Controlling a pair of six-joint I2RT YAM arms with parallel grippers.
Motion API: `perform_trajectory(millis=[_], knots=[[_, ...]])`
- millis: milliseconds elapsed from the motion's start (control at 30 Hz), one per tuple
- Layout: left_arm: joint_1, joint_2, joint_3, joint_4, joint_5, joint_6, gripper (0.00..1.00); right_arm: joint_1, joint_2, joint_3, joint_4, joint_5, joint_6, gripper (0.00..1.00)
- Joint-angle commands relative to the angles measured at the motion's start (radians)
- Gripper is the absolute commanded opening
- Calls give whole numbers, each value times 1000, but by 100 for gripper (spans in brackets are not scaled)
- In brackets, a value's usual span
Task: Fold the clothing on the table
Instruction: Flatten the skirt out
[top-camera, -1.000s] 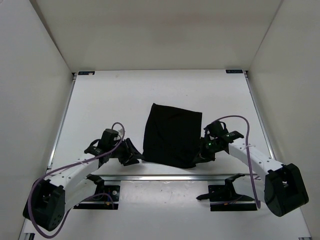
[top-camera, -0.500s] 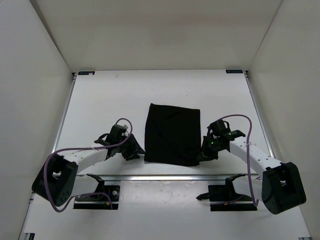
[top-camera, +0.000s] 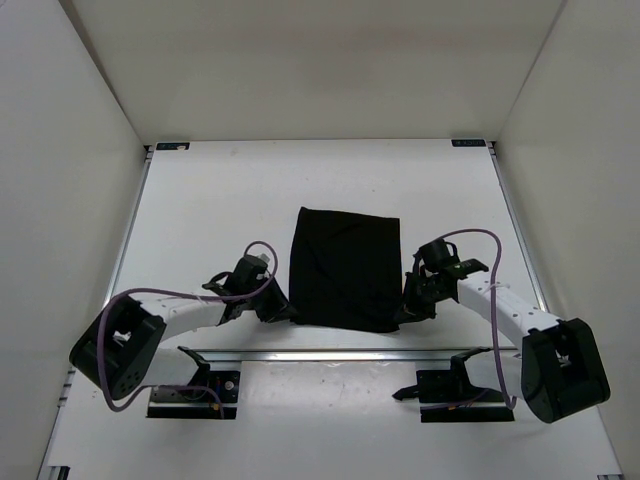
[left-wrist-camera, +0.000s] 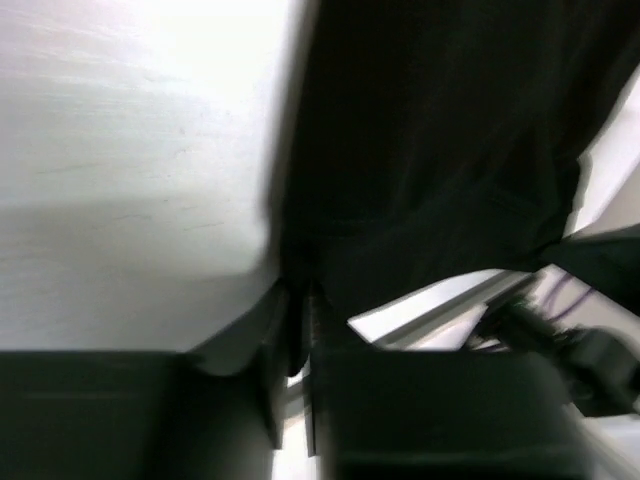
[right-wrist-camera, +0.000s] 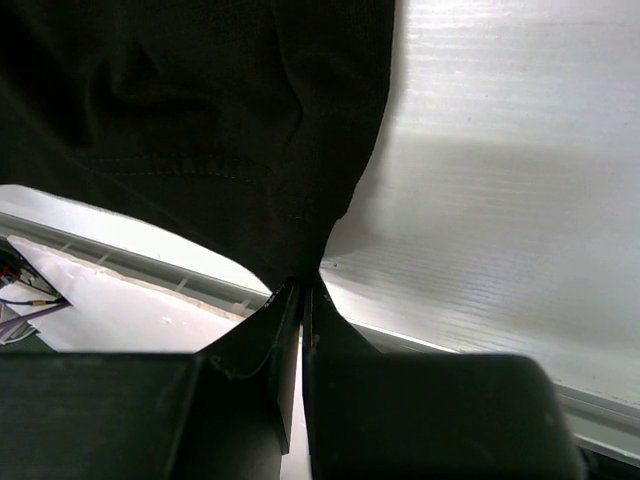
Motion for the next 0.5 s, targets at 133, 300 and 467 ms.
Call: perform_trajectory(millis=[133,300,467], knots=[[21,54,104,-36,34,19,0,-9,82,133,16,-19,-38,0],[267,38,546,-245,65,127,0,-95,187,670,-162,8,-141,0],[327,118,1100,-518,65,185,0,-159,208,1073,-277,-22,-127,0]])
